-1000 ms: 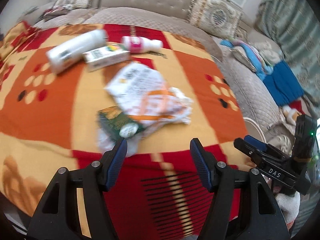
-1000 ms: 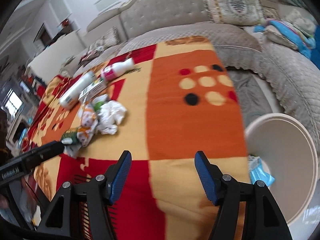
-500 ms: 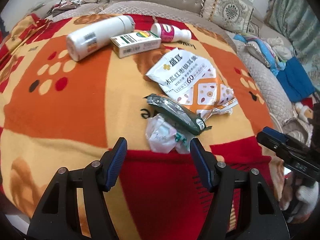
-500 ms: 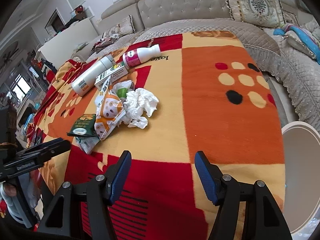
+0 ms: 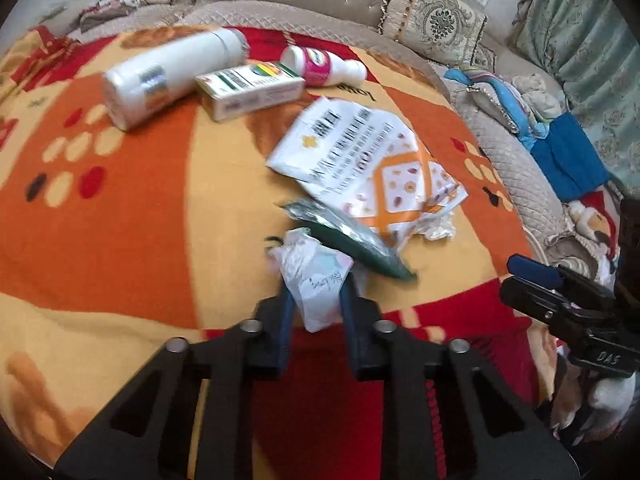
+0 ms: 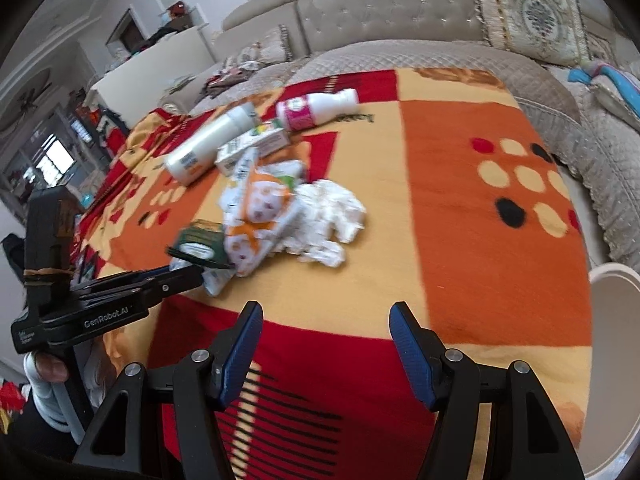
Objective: Collect trash
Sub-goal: 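Grasp the clear plastic bag with the left tool while the right tool grasps the green biscuit packet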
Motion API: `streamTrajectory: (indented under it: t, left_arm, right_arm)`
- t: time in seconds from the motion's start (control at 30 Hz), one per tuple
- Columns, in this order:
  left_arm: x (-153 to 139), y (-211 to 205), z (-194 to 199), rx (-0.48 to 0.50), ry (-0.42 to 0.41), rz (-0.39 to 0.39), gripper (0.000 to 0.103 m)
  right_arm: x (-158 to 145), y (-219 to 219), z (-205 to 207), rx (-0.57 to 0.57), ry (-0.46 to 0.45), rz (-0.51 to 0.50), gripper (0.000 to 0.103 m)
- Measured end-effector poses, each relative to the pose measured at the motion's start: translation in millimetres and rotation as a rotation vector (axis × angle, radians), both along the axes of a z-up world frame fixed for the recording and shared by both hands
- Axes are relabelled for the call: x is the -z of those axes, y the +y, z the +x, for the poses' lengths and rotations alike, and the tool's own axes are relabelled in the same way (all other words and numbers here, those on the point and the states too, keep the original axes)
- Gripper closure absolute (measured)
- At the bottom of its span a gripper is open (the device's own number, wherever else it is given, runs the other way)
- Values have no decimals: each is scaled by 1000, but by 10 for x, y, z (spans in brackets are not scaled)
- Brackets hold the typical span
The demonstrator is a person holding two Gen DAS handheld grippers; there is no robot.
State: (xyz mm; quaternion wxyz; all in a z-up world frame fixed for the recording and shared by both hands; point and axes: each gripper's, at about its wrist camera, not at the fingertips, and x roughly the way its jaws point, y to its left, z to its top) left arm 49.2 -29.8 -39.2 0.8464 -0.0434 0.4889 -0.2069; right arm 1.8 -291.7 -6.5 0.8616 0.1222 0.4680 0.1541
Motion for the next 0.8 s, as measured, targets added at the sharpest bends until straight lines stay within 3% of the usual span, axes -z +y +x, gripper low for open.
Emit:
streamTrajectory:
  t: [0.17,0.5,0.73,0.8]
  left_arm:
    - [-117,340,-63,-42,-24,26,92]
    - [-202,769,-239,-108,-51,28,92]
    - [-182,786,-288,-101,-47,6,92]
    - [-158,764,-295,-97,-39,2,92]
  right_arm:
    - [-93,308,56,-107,-16,58,40]
    - [74,1124,314,-267,5,26,45]
    - [301,1288,614,-232,42,-43,45]
    - [317,1285,645,-221,26,-43,55]
